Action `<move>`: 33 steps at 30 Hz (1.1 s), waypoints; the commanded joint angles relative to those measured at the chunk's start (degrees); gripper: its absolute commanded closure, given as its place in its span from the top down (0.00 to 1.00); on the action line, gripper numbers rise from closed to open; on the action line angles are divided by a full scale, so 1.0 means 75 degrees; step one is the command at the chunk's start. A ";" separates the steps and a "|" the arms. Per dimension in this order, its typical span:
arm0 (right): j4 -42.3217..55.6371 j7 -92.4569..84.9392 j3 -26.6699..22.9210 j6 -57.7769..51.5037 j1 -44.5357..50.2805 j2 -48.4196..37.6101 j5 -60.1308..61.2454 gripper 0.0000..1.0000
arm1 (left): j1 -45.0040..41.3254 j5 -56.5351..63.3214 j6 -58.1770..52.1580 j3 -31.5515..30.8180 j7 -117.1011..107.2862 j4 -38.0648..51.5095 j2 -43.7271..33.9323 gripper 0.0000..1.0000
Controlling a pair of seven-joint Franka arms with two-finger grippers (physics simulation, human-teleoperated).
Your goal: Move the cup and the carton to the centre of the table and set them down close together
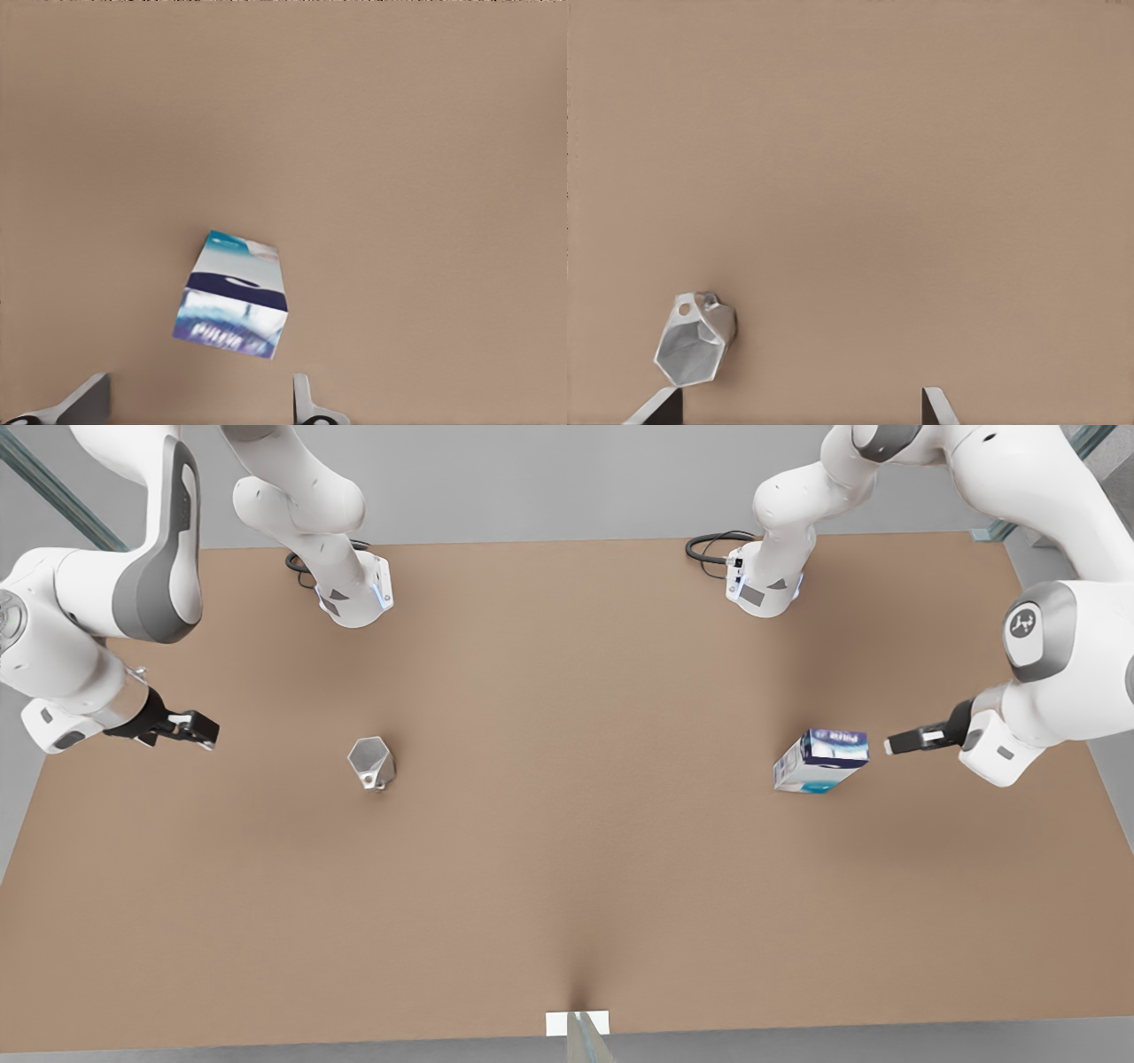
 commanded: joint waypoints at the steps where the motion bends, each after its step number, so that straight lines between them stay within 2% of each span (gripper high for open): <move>1: -0.0002 0.0042 -0.0001 0.0012 0.0473 0.0000 0.0014 1.00 | -0.0002 0.0163 0.0010 0.0008 0.0000 0.0000 -0.0001 1.00; 6: -0.0143 0.0334 0.0175 -0.0539 0.0883 0.0785 0.0471 1.00 | -0.0026 0.0444 0.0010 0.0008 -0.0047 -0.0012 -0.0012 1.00; 9: -0.0377 0.0581 0.0854 -0.0527 0.0895 0.0750 0.0471 1.00 | -0.0002 0.0444 0.0010 0.0020 -0.0047 -0.0070 -0.0001 1.00; 10: -0.0763 0.0593 0.1042 -0.0002 0.0930 0.0761 0.0459 1.00 | -0.0002 0.0444 0.0022 0.0020 -0.0047 -0.0070 -0.0001 1.00; 12: -0.2051 0.0592 0.1042 0.1580 0.0848 0.0773 0.0436 1.00 | 0.0009 0.0444 0.0033 0.0020 -0.0047 -0.0129 0.0011 1.00; 15: -0.3178 0.0557 0.1007 0.3199 0.0426 0.0785 0.0401 1.00 | 0.0009 0.0432 0.0033 0.0020 -0.0047 -0.0141 0.0011 1.00; 23: -0.3904 0.0604 0.1054 0.3141 0.0438 0.0492 0.0588 1.00 | 0.0009 0.0432 0.0022 0.0020 -0.0047 -0.0141 0.0058 1.00; 26: -0.3928 0.1401 0.1569 0.2977 0.0625 0.0457 0.0893 1.00 | 0.0009 0.0432 0.0022 0.0020 -0.0047 -0.0152 0.0058 1.00; 31: -0.4631 0.1858 0.1839 0.4629 0.0848 0.0679 0.0881 1.00 | 0.0009 0.0432 0.0022 0.0020 -0.0047 -0.0141 0.0058 1.00; 33: -0.4631 0.1846 0.1839 0.4816 0.0836 0.0796 0.0869 1.00 | 0.0009 0.0432 0.0022 0.0020 -0.0047 -0.0152 0.0058 1.00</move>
